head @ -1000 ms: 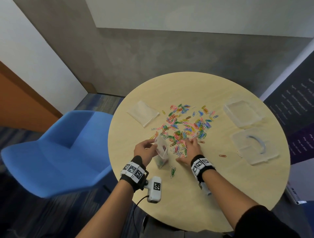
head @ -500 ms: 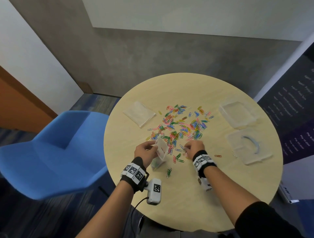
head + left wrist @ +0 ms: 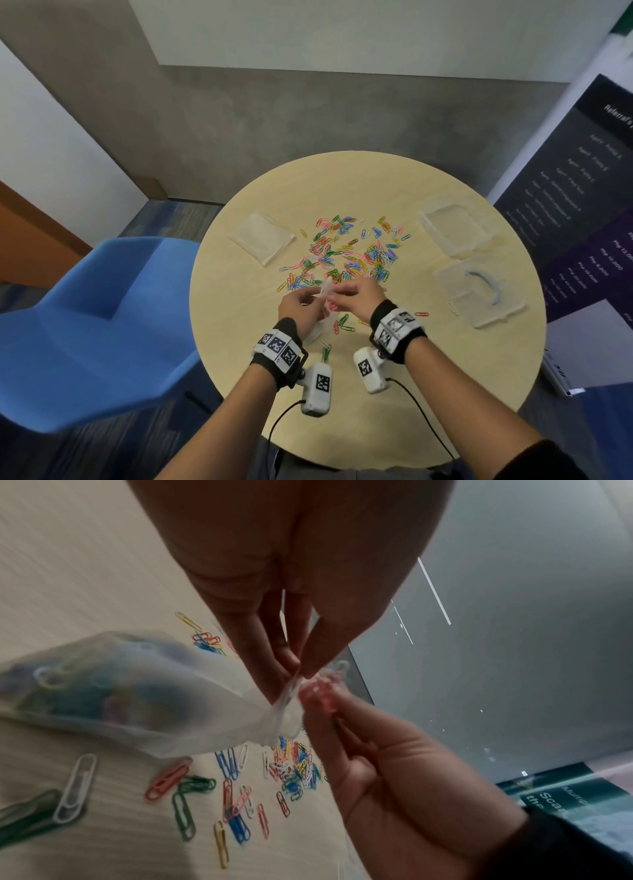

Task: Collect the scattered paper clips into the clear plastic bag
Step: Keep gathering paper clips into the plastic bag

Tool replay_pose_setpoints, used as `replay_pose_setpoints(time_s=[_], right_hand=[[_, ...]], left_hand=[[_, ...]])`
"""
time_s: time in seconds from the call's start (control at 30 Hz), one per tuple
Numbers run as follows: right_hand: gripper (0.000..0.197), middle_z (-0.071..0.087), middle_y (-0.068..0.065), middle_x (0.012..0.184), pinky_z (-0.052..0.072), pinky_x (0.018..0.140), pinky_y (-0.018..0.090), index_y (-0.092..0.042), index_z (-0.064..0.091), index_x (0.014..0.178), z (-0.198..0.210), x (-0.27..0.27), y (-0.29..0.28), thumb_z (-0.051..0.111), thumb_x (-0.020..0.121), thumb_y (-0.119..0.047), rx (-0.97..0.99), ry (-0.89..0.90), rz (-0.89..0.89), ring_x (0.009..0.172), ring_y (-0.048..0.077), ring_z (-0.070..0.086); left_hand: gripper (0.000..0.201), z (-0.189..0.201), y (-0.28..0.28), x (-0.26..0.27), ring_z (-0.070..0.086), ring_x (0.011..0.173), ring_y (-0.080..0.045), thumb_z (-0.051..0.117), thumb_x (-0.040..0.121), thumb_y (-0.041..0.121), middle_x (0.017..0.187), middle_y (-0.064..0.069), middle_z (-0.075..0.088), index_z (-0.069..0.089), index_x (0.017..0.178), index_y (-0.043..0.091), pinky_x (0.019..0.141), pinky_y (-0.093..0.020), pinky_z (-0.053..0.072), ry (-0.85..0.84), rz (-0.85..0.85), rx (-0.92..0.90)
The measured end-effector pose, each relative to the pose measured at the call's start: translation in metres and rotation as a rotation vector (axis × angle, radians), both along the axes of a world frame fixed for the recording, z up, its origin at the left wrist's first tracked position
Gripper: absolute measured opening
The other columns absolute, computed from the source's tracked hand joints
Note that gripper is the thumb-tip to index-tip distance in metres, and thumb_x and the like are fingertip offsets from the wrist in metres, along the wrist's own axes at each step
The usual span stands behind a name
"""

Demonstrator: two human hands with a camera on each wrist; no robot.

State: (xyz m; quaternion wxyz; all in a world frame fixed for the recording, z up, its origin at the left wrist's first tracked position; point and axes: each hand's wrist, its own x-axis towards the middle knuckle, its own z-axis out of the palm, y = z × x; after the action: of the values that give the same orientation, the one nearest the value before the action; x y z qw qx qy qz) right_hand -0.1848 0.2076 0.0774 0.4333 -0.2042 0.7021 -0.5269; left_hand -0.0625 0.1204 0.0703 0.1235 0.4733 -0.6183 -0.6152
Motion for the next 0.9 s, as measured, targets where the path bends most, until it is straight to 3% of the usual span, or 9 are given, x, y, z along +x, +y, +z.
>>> replay_pose_setpoints(time_s=[0.1, 0.17, 0.27, 0.33, 0.43, 0.5, 0.6, 0.73, 0.9], right_hand=[[0.016, 0.075, 0.008, 0.089, 0.059, 0.078, 0.031, -0.011, 0.076, 0.097, -0.004, 0.009, -0.006, 0.071, 0.082, -0.006, 0.157, 0.449, 0.11, 0.076, 0.017, 0.07], [0.02, 0.071, 0.01, 0.097, 0.059, 0.077, 0.034, -0.014, 0.074, 0.105, -0.002, 0.016, -0.012, 0.062, 0.089, -0.011, 0.293, 0.604, 0.225, 0.077, 0.021, 0.068], [0.032, 0.062, 0.014, 0.115, 0.057, 0.081, 0.038, -0.015, 0.065, 0.119, 0.002, 0.021, -0.016, 0.054, 0.091, -0.01, 0.402, 0.647, 0.374, 0.093, 0.032, 0.066], [0.034, 0.064, 0.014, 0.115, 0.053, 0.083, 0.031, -0.012, 0.065, 0.118, 0.004, 0.018, -0.015, 0.053, 0.087, -0.006, 0.384, 0.702, 0.404, 0.103, 0.03, 0.063], [0.028, 0.07, 0.01, 0.105, 0.041, 0.062, 0.013, -0.011, 0.071, 0.11, 0.008, 0.01, -0.008, 0.052, 0.09, -0.005, 0.302, 0.685, 0.428, 0.086, 0.021, 0.065], [0.024, 0.072, 0.003, 0.102, 0.042, 0.072, 0.011, -0.014, 0.075, 0.101, 0.008, 0.001, 0.003, 0.054, 0.092, -0.006, 0.211, 0.63, 0.302, 0.082, 0.01, 0.061], [0.027, 0.067, 0.001, 0.11, 0.049, 0.086, 0.022, -0.019, 0.074, 0.102, -0.005, -0.033, 0.034, 0.054, 0.09, -0.004, 0.278, 0.678, -0.062, 0.099, 0.016, 0.062], [0.048, 0.039, 0.016, 0.141, 0.039, 0.105, 0.037, -0.014, 0.042, 0.141, -0.038, -0.073, 0.086, 0.052, 0.094, -0.019, 0.793, 0.732, -0.005, 0.127, 0.034, 0.044], [0.054, 0.026, 0.021, 0.147, 0.035, 0.107, 0.039, -0.014, 0.032, 0.145, -0.07, -0.069, 0.107, 0.049, 0.095, -0.029, 0.938, 0.735, -0.009, 0.134, 0.035, 0.032]], left_hand=[[0.029, 0.0, -0.002, -0.002, 0.072, 0.078, -0.02, 0.067, 0.088, 0.018, 0.091, -0.009, 0.074, 0.068, 0.116, 0.007, 0.083, -0.04, 0.06, -0.005, -0.017, -0.01], [0.026, 0.0, -0.002, -0.001, 0.071, 0.073, -0.016, 0.067, 0.089, 0.015, 0.089, -0.008, 0.073, 0.068, 0.114, 0.007, 0.081, -0.037, 0.06, 0.003, -0.017, 0.001], [0.026, -0.001, -0.004, -0.003, 0.071, 0.073, -0.016, 0.066, 0.089, 0.013, 0.088, -0.009, 0.073, 0.069, 0.114, 0.005, 0.081, -0.037, 0.06, 0.013, -0.008, 0.014], [0.025, -0.001, -0.005, -0.004, 0.072, 0.075, -0.016, 0.067, 0.088, 0.015, 0.087, -0.006, 0.074, 0.07, 0.112, 0.008, 0.082, -0.038, 0.06, 0.008, -0.008, 0.01], [0.026, -0.001, -0.006, -0.005, 0.073, 0.077, -0.019, 0.068, 0.086, 0.016, 0.087, -0.004, 0.075, 0.071, 0.112, 0.011, 0.082, -0.041, 0.06, 0.001, -0.015, 0.013], [0.022, -0.001, -0.007, -0.005, 0.072, 0.077, -0.022, 0.066, 0.087, 0.013, 0.084, -0.005, 0.074, 0.072, 0.108, 0.012, 0.083, -0.043, 0.059, 0.009, -0.013, 0.021], [0.013, -0.004, -0.009, -0.004, 0.072, 0.083, -0.024, 0.067, 0.087, 0.019, 0.084, -0.003, 0.074, 0.073, 0.092, 0.029, 0.085, -0.045, 0.058, -0.012, -0.016, 0.021], [0.019, -0.004, -0.01, -0.003, 0.071, 0.088, -0.026, 0.067, 0.086, 0.02, 0.086, -0.002, 0.074, 0.071, 0.08, 0.037, 0.085, -0.047, 0.058, -0.023, -0.014, 0.02], [0.023, -0.002, -0.007, -0.007, 0.07, 0.091, -0.025, 0.066, 0.086, 0.016, 0.089, 0.0, 0.073, 0.069, 0.079, 0.038, 0.086, -0.046, 0.058, -0.032, -0.008, 0.024]])
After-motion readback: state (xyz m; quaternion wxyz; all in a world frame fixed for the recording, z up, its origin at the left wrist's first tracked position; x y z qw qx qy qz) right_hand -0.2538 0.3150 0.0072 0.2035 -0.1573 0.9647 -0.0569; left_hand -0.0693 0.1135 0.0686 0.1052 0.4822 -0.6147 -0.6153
